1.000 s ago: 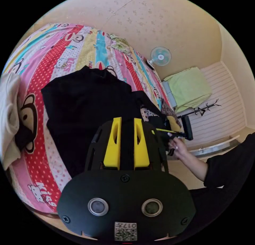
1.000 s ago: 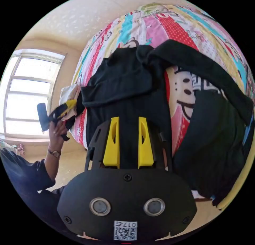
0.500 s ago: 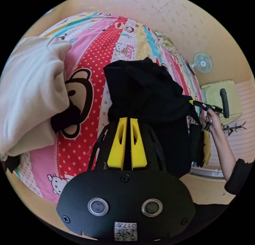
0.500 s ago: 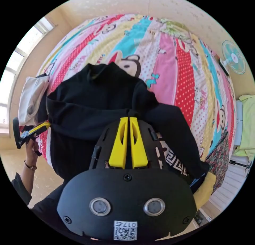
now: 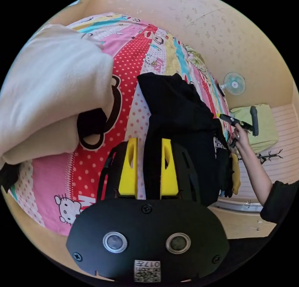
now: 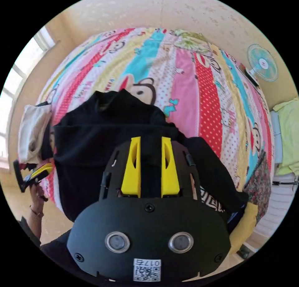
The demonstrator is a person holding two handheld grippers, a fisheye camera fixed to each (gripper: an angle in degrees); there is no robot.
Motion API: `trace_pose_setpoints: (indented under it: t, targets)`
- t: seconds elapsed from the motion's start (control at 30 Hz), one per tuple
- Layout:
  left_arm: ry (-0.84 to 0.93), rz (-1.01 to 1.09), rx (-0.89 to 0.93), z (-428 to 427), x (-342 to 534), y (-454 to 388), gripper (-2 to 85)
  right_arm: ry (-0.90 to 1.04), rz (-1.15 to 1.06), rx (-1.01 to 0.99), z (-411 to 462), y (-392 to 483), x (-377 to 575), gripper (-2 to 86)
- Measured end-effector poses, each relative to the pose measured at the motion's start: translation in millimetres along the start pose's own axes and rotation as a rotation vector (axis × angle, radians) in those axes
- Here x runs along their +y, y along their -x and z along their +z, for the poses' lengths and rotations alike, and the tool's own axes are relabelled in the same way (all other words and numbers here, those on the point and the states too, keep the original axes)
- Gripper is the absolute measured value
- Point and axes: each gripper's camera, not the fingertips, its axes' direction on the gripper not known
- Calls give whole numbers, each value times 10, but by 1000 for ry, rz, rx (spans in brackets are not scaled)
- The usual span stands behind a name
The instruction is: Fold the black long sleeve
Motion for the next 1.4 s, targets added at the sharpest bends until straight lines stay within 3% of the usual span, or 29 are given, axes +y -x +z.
trace_pose_setpoints:
  t: [0.1,0.17,0.23,0.3,0.37,0.47,0.53,0.73,0.8,0.9,1.13,1.23,1.4]
  targets:
    - [10,47,28,118,-298,-66,100,-25,-156,-313,-135,570,-275,117]
    - [58,44,-28,261,-434,-75,75,-5,-257,-405,-48,1015,-466,122]
    - [97,-24,-20,324,-510,-6,56,89,-354,-423,226,1494,-642,123]
    - [-47,-239,169,65,-412,295,42,255,-418,-318,862,2004,-697,121]
    - [-120,-406,225,-48,-259,583,38,200,-318,-302,921,2011,-666,115]
    - [-42,-507,301,110,-146,865,29,57,-187,-490,340,1610,-573,106]
    - [-66,-530,295,74,-66,890,23,-41,-62,-508,-66,1125,-333,104]
    - [-59,-374,163,-164,13,635,64,-233,556,-312,-1265,-1354,864,102]
    - [-44,-300,134,-170,23,465,63,-202,798,-139,-1567,-2145,1295,106]
    - [16,-221,96,-41,9,247,59,-220,918,95,-1967,-2745,1555,117]
    - [88,-202,156,426,-40,-71,54,139,1039,56,-1300,-3623,1387,127]
    - [111,-168,126,557,-93,-269,51,39,1077,-7,-1401,-3666,1315,71]
    - [115,-66,53,618,-103,-598,42,-99,755,184,-2410,-3243,915,34]
